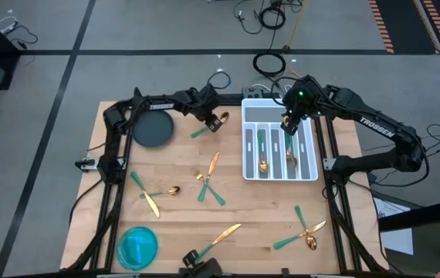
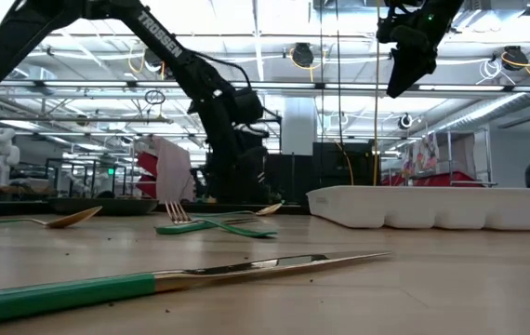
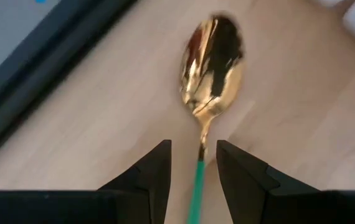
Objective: Sort silverware
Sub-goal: Put the top green spoon into the silverware tray, then put the bottom green spoon into the silverware tray
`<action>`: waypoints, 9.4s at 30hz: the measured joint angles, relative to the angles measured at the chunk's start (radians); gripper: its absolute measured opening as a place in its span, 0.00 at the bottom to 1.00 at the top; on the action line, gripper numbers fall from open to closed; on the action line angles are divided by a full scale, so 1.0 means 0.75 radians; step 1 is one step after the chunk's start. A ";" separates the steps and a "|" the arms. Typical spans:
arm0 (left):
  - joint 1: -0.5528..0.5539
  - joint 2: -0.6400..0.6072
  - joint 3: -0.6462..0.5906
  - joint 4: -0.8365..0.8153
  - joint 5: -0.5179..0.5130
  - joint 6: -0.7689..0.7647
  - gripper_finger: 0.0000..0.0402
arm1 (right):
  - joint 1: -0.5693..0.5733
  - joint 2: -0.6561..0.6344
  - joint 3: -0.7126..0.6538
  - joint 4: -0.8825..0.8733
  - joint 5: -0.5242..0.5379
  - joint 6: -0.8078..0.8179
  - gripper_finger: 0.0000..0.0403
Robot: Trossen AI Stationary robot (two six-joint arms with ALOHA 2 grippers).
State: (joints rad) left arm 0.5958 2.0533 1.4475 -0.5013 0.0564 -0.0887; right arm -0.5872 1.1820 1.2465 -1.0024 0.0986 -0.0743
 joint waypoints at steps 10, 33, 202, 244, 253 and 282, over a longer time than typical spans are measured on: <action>-0.042 0.091 0.016 -0.069 -0.041 0.028 0.28 | 0.000 0.000 0.000 -0.035 0.001 -0.022 0.36; -0.144 -0.129 0.007 -0.297 -0.007 0.283 0.02 | -0.156 -0.110 -0.001 -0.037 0.014 -0.154 0.36; -0.564 0.572 1.088 -0.336 -0.095 2.299 0.07 | -0.139 -0.393 -0.205 -0.051 -0.379 0.156 0.48; -0.620 0.572 1.087 -0.340 -0.250 2.363 0.07 | -0.139 -0.447 -0.204 -0.046 -0.377 0.154 0.48; -0.623 0.574 1.087 -0.355 -0.366 2.309 0.12 | -0.140 -0.447 -0.204 -0.047 -0.378 0.126 0.48; -0.534 -0.073 1.092 -0.970 -0.074 0.628 0.36 | -0.140 -0.525 -0.203 -0.049 -0.299 0.217 0.48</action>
State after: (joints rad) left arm 0.1955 1.9988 2.2665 -1.2289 0.0007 0.3820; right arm -0.6926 0.7879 1.0939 -1.0389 -0.1253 0.0881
